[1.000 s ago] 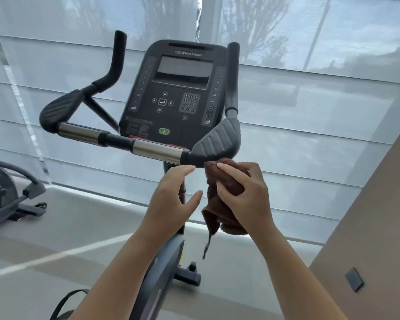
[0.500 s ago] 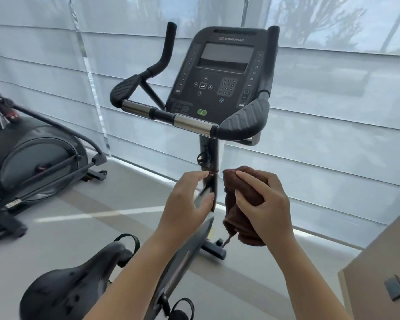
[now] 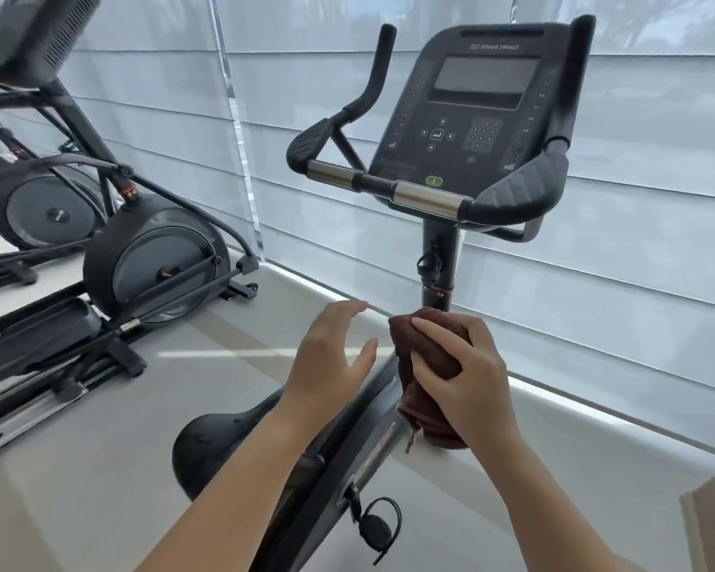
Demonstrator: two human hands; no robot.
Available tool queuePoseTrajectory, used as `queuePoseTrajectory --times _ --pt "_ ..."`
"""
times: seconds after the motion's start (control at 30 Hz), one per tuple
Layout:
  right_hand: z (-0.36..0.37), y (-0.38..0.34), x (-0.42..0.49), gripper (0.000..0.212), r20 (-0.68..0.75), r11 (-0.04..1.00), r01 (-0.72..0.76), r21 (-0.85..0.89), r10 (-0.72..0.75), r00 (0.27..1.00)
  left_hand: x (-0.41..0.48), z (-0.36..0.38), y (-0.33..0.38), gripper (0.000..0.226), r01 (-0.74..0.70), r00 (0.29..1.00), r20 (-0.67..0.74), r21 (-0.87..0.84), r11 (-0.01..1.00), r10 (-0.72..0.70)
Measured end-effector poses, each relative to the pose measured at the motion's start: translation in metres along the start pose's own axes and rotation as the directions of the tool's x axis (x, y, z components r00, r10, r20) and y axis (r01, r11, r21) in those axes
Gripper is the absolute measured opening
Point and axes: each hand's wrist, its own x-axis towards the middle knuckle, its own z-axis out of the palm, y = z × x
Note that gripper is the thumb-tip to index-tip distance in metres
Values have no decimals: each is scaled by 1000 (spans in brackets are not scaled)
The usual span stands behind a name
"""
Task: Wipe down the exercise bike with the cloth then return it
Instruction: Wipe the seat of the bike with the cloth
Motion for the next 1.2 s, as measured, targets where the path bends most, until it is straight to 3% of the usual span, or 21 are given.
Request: queuePoseTrajectory --times 0.3,0.63,0.73,0.87,1.03,1.2 --pt "115 -30 -44 37 84 997 -71 6 70 994 -47 -59 -126 36 218 973 65 60 974 -221" --pt "247 -28 -109 32 268 948 -245 -204 295 917 -108 -93 -254 62 189 888 378 216 958 -260" --pt "275 -22 -126 33 261 902 -283 -324 373 890 -121 -92 -281 81 152 816 516 246 957 -262" --pt "296 -19 -143 34 158 854 -277 -439 377 913 -133 -87 -306 98 81 728 647 244 966 -224" --pt "308 -1 -129 28 134 856 -217 -469 312 941 -139 -82 -319 101 82 741 647 178 981 -179" --pt "323 38 -77 32 116 814 -361 -455 456 882 -143 -78 -326 102 99 757 631 143 985 -167"
